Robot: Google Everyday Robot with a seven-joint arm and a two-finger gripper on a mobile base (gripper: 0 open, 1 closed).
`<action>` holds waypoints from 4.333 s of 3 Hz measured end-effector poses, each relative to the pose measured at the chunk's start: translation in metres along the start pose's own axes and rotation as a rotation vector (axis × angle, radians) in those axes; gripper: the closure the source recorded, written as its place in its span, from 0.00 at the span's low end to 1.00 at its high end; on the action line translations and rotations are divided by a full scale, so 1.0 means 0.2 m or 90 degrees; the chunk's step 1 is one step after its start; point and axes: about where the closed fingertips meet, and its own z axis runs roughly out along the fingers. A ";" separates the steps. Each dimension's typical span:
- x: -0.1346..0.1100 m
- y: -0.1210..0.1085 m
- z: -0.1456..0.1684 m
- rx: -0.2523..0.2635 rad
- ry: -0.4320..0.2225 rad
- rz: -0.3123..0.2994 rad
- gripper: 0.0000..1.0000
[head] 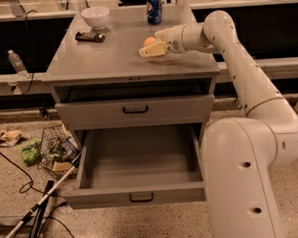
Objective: Place orange into middle drawer
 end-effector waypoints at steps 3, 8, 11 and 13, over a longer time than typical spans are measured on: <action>-0.10 0.27 -0.21 -0.135 -0.065 -0.007 0.98; -0.14 0.85 -0.45 -0.339 -0.089 0.014 1.00; 0.01 1.23 -0.53 -0.240 -0.077 0.141 1.00; 0.68 1.49 -0.29 -0.278 0.074 0.204 1.00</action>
Offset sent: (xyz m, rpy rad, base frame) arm -0.0541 -0.0147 0.0097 0.0721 -0.0026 0.1796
